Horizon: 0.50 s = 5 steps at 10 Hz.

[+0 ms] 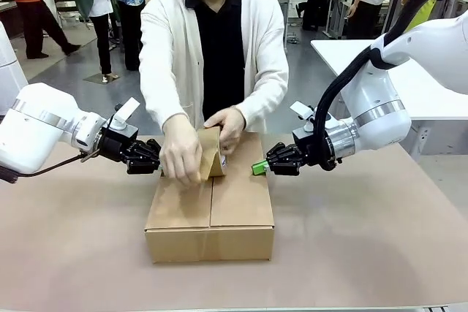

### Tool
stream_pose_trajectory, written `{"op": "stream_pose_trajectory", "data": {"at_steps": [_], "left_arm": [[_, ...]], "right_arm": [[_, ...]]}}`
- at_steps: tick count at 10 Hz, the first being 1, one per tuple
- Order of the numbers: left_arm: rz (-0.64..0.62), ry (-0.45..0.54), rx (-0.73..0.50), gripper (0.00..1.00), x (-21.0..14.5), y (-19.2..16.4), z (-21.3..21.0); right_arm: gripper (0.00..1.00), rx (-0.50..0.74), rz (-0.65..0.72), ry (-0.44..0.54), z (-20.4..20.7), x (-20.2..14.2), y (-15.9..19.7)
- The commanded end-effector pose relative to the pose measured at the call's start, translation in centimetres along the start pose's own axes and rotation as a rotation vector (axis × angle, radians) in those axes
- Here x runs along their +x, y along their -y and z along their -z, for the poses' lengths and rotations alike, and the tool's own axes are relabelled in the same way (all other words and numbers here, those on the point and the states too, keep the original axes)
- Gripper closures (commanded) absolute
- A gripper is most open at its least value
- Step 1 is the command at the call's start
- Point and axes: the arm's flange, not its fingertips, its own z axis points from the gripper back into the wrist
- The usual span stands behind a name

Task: Wrap the clocks to prevent damage.
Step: After the human seals the box with tape, release both hands from the side flaps of the Package Box.

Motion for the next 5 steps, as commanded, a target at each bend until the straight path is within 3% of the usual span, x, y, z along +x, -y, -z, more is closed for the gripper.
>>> {"op": "stream_pose_trajectory", "data": {"at_steps": [1,5], "left_arm": [[-0.004,0.0,0.01,1.0,-0.38,0.03,0.25],[-0.004,0.0,0.01,1.0,-0.38,0.03,0.25]], "right_arm": [[0.99,-0.005,0.0,-0.005,0.16,-0.21,0.03],[0.99,-0.005,0.0,-0.005,0.16,-0.21,0.03]]}}
